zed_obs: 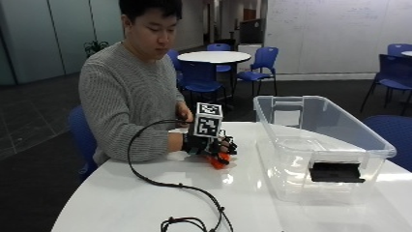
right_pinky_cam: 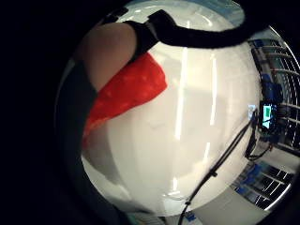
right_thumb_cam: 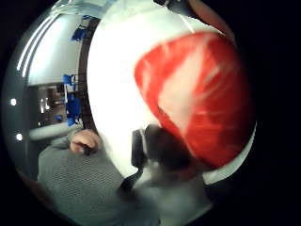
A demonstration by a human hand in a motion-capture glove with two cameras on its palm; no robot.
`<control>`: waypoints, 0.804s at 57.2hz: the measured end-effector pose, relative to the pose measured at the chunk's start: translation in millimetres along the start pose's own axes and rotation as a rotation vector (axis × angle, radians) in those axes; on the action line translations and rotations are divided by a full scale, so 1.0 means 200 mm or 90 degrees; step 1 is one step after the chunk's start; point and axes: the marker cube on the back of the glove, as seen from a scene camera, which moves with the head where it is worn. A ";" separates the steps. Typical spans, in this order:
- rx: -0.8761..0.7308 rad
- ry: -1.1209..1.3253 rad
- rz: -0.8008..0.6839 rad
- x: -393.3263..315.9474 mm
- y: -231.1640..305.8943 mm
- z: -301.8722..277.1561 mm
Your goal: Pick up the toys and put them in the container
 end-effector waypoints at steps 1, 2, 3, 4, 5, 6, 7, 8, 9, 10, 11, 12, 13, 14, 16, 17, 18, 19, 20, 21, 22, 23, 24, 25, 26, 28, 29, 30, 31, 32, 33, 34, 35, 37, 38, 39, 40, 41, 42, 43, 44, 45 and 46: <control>0.003 0.002 0.002 0.00 0.00 0.01; 0.006 0.005 0.003 0.00 0.00 0.01; 0.007 0.008 0.004 0.00 -0.01 0.02; 0.007 0.010 0.004 0.00 -0.01 0.02; 0.007 0.012 0.004 0.00 -0.01 0.02; 0.006 0.013 0.004 0.00 -0.01 0.02; 0.006 0.014 0.004 0.00 -0.01 0.02; 0.006 0.013 0.003 0.00 -0.01 0.03; 0.007 0.012 0.003 0.00 -0.01 0.03; 0.008 0.011 0.003 0.00 -0.01 0.03; 0.008 0.010 0.002 -0.01 -0.01 0.04; 0.009 0.009 0.002 -0.01 -0.01 0.04; 0.009 0.009 0.002 -0.01 -0.01 0.04; 0.009 0.009 0.002 -0.01 -0.01 0.04; 0.009 0.010 0.002 0.00 -0.01 0.04; 0.010 0.010 0.002 0.00 -0.01 0.03; 0.011 0.012 0.002 0.01 -0.01 0.03; 0.013 0.015 0.003 0.01 -0.01 0.03; 0.017 0.018 0.004 0.01 -0.02 0.03; 0.022 0.022 0.005 0.00 -0.02 0.03; 0.028 0.025 0.006 0.00 -0.02 0.02; 0.035 0.027 0.007 0.00 -0.03 0.02; 0.043 0.027 0.006 0.00 -0.03 0.02; 0.051 0.025 0.005 0.00 -0.04 0.01; 0.059 0.020 0.002 0.00 -0.04 0.01; 0.077 0.003 -0.002 -0.01 -0.05 0.01; 0.086 -0.008 -0.004 -0.02 -0.06 0.01; 0.094 -0.018 -0.006 -0.02 -0.06 0.01; 0.101 -0.028 -0.007 -0.03 -0.07 0.01; 0.106 -0.035 -0.009 -0.04 -0.07 0.01; 0.110 -0.040 -0.011 -0.04 -0.07 0.01; 0.113 -0.042 -0.013 -0.04 -0.07 0.02; 0.115 -0.044 -0.015 -0.05 -0.07 0.02; 0.120 -0.047 -0.017 -0.05 -0.07 0.01; 0.123 -0.049 -0.017 -0.05 -0.07 0.01; 0.124 -0.050 -0.017 -0.05 -0.07 0.01; 0.125 -0.051 -0.016 -0.05 -0.07 0.01; 0.125 -0.052 -0.015 -0.05 -0.07 0.01; 0.125 -0.053 -0.015 -0.05 -0.07 0.01; 0.124 -0.054 -0.014 -0.05 -0.07 0.01; 0.123 -0.054 -0.014 -0.06 -0.07 0.01; 0.121 -0.054 -0.015 -0.06 -0.06 0.00; 0.120 -0.053 -0.017 -0.06 -0.06 -0.01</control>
